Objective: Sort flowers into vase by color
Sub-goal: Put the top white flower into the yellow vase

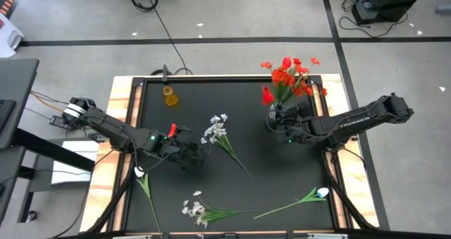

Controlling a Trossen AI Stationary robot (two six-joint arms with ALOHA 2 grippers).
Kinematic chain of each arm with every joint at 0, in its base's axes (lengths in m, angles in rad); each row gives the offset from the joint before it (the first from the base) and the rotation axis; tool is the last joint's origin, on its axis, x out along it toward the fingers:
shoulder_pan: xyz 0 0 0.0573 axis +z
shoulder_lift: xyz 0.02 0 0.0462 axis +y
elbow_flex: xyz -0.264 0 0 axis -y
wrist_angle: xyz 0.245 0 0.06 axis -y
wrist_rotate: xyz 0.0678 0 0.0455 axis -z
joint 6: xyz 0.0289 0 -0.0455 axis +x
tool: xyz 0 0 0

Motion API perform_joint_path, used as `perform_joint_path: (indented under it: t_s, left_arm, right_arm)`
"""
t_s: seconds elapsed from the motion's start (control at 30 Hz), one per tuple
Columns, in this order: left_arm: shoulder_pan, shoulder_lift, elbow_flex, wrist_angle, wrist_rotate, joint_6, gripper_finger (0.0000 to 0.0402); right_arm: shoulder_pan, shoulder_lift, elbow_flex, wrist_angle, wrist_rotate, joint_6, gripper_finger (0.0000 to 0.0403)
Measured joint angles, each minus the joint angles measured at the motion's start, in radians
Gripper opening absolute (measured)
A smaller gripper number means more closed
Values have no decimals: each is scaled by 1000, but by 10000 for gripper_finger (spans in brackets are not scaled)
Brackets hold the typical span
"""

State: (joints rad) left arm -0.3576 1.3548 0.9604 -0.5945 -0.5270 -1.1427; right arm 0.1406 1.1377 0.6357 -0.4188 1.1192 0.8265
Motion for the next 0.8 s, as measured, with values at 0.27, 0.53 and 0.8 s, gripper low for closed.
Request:
perform_joint_path:
  t_s: [0.27,0.53,0.8]
  left_arm:
    - [0,0,0,0,2,6,155]
    - [0,0,0,-2,2,13,155]
    - [0,0,0,1,2,36,155]
  right_arm:
    - [2,-37,0,-227,-119,259,82]
    - [28,-15,-9,-229,-371,306,82]
    - [59,24,-97,156,-578,295,82]
